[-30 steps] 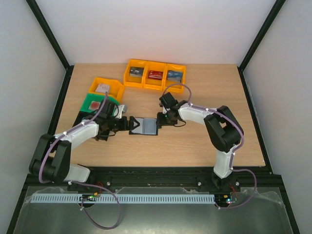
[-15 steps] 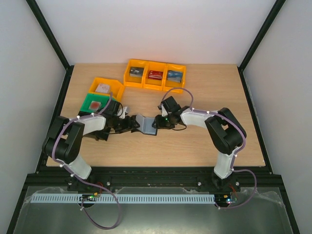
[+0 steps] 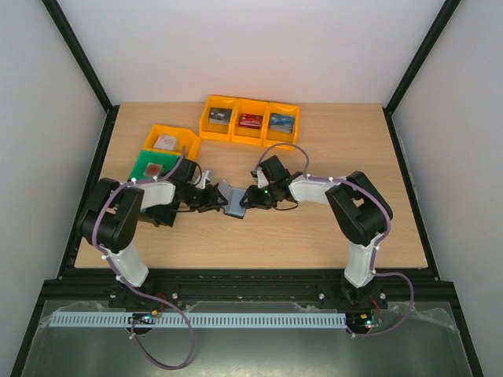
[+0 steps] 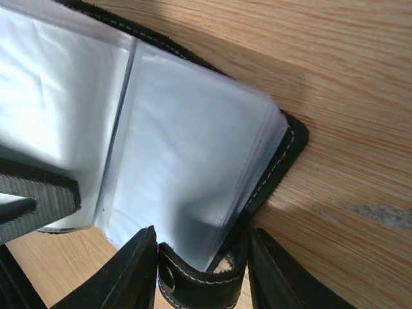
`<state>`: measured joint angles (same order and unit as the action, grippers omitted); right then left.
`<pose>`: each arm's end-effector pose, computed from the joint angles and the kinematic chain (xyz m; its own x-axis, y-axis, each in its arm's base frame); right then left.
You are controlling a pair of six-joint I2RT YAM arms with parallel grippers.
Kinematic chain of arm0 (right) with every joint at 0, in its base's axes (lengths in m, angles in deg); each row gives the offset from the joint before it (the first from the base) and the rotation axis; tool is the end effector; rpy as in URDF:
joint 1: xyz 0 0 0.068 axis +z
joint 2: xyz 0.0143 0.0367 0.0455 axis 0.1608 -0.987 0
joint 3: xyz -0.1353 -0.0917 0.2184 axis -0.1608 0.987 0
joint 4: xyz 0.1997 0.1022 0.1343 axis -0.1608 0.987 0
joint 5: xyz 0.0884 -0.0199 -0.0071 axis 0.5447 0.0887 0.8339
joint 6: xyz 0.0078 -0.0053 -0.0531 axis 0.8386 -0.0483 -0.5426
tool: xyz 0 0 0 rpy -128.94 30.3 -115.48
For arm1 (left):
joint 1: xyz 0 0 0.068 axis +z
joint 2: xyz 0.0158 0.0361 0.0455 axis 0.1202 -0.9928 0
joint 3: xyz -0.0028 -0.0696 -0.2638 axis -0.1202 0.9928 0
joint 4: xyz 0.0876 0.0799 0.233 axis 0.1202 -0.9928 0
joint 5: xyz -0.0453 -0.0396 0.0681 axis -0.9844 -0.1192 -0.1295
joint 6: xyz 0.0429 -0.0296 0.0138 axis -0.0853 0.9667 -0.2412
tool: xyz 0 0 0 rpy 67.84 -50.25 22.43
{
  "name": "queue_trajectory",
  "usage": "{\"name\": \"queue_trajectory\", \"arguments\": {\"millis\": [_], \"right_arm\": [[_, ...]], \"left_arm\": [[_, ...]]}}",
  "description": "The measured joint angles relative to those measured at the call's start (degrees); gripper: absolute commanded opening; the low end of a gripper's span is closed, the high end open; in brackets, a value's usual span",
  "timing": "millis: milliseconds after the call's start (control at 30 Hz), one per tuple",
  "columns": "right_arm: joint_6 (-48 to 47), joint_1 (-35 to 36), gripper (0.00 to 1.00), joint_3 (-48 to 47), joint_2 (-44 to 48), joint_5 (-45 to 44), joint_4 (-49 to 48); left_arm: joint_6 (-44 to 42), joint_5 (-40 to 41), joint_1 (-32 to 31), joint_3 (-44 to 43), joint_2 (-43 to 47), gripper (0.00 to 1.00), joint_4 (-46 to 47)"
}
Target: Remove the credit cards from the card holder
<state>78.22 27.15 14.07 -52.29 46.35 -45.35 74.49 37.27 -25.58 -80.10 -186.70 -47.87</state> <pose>0.2857 0.2367 0.1389 -0.9558 -0.1706 -0.2395 -0.2923 0.6384 0.7120 0.2894 -0.1212 0.1297 -0.9739 -0.0800 -0.2123 0.1021 0.6811 -0.7250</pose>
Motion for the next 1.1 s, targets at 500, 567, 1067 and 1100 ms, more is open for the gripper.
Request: {"name": "queue_trajectory", "arguments": {"millis": [500, 567, 1067, 1100], "right_arm": [[-3.78, -1.95, 0.54, 0.7, 5.44, 1.84, -0.48], [-4.52, -3.8, 0.58, 1.95, 10.67, 2.99, -1.01], [-5.95, -5.53, 0.84, 5.66, 43.8, 11.69, -13.38], [-5.95, -4.74, 0.85, 5.7, 44.76, 11.8, -14.4]], "left_arm": [[-8.66, -0.26, -0.09, -3.63, 4.48, 0.02, -6.01], [-12.83, 0.35, -0.13, -6.45, 8.83, 0.02, -8.52], [-34.47, -8.13, 1.29, -34.84, 31.32, 0.02, -32.44], [-34.99, -8.96, 1.29, -36.37, 32.15, 0.02, -33.55]]}}
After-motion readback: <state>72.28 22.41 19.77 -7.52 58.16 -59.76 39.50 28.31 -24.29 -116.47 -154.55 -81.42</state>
